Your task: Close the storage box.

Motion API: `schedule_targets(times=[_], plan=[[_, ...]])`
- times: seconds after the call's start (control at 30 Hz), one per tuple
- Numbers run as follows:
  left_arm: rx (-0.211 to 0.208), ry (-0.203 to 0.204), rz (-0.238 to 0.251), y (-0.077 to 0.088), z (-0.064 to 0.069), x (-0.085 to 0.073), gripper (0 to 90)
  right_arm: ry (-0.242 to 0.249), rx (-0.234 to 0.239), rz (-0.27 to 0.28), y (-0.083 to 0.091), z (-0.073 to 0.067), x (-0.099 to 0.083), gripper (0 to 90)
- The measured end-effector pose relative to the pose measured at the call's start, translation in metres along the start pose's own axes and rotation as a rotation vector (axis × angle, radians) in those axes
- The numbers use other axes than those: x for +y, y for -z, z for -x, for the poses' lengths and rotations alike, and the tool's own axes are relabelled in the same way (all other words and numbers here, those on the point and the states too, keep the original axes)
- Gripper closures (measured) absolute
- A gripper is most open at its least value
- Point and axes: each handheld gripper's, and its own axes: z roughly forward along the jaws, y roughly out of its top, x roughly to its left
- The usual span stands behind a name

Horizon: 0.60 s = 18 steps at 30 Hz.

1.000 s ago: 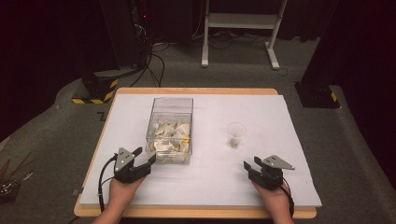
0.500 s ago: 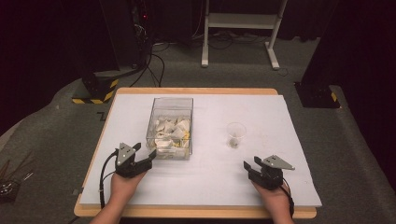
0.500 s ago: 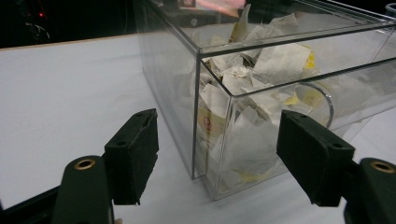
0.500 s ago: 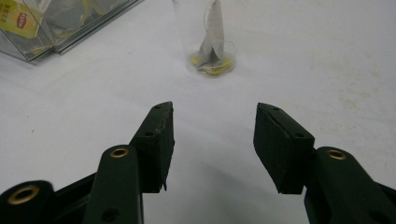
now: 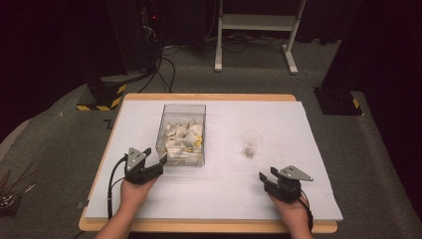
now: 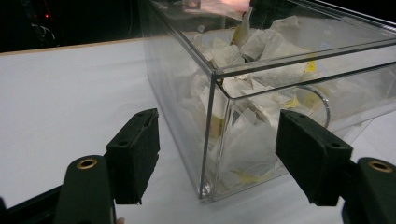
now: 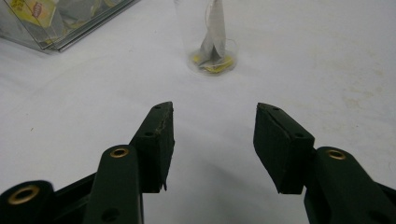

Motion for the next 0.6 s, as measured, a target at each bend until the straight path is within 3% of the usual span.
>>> schedule_targets(times=[0.6], plan=[[0.005, 0.001, -0.02, -0.018, 0.0, 0.002, 31.4, 0.0, 0.004, 0.0, 0.0, -0.001, 0.0, 49.3]])
